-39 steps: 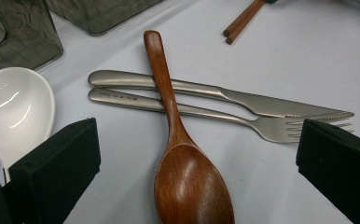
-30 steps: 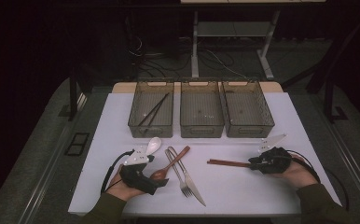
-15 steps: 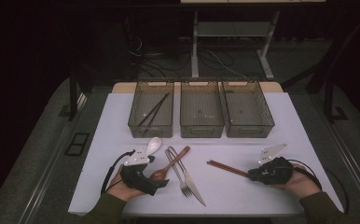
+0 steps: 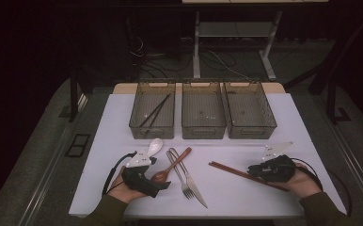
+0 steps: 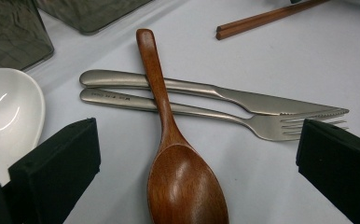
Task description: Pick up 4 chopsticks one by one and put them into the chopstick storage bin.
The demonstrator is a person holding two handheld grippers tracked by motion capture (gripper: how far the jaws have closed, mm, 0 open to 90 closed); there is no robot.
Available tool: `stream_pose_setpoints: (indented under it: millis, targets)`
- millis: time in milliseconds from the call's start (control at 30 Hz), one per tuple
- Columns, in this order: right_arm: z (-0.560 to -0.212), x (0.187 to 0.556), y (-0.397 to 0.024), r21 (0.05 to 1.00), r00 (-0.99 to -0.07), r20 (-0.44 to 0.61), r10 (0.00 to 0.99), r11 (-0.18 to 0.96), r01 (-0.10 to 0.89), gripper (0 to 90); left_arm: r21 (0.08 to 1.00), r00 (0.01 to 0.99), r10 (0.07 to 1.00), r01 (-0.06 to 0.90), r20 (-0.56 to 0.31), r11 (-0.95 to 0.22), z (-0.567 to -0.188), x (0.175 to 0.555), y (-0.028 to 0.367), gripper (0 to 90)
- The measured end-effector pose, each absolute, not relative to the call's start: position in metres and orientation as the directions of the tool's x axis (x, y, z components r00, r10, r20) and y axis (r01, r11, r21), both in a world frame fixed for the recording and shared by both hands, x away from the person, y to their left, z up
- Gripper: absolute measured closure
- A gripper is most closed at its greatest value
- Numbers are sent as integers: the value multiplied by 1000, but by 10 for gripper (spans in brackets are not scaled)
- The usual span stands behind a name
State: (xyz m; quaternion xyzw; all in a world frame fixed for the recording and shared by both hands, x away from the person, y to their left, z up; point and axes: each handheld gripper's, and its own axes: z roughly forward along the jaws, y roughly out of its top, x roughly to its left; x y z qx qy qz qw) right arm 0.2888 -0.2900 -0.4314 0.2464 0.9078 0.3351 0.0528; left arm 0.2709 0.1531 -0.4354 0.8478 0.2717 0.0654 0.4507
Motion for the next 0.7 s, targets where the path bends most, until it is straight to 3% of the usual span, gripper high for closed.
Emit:
stream_pose_setpoints:
  millis: [700]
  targets:
    - [-440, 293, -286, 601, -877, 43, 479, 689, 405, 813, 800, 845, 517, 401, -136, -446, -436, 271, 153, 0]
